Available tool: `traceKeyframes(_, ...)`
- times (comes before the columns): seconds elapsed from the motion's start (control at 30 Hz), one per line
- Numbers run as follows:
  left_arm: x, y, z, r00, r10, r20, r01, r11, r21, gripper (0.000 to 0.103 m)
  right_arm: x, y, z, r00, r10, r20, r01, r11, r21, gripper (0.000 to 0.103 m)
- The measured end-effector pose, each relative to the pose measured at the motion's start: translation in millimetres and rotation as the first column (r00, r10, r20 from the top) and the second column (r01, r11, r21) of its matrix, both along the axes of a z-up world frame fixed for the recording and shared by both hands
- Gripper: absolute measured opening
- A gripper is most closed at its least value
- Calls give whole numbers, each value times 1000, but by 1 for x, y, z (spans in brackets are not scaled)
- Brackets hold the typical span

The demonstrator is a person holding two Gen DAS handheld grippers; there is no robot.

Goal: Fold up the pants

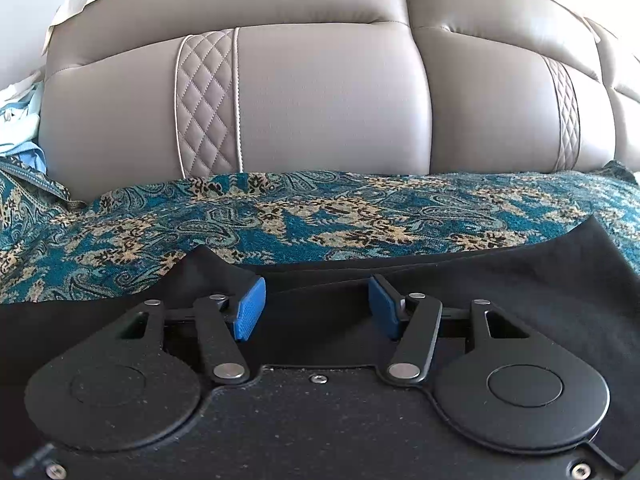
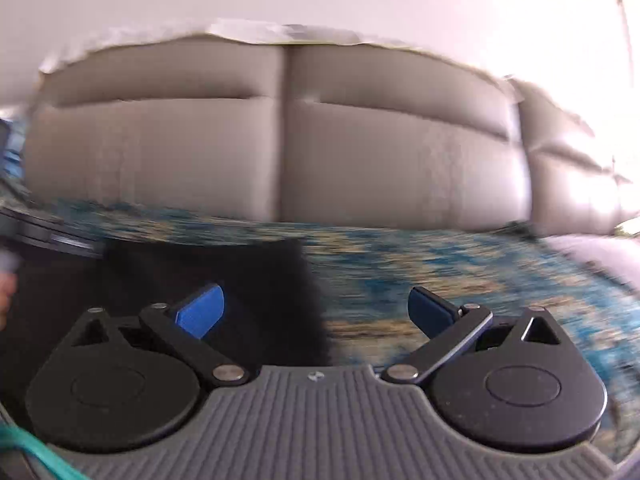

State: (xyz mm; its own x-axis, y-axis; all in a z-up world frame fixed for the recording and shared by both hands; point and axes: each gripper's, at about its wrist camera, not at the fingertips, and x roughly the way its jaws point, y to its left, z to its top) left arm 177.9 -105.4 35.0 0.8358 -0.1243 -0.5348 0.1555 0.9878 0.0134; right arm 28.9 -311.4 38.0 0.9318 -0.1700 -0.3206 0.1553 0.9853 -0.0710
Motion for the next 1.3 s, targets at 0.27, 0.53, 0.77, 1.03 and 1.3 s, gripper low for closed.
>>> traceKeyframes(0.27,-22,48,24,996,80,-33,-82,995,-62,86,15,55,0,982,184,-45,-183,983,18,103)
traceKeyframes(0.53,-92,138,31,981,192,-37,-194,979,-62,88,29,85,3,956,290,-52,-283,953,108,103)
traceKeyframes(0.77,-150,218,25,929,367,-47,-370,921,-119,89,41,110,-2,920,377,-106,-361,922,143,103)
traceKeyframes(1.03,-169,276,14,851,517,-90,-524,834,-172,91,41,148,-23,877,445,-182,-447,894,28,103)
traceKeyframes(1.3,-182,312,-4,835,517,-189,-547,742,-387,71,37,151,-22,859,482,-171,-486,874,23,103)
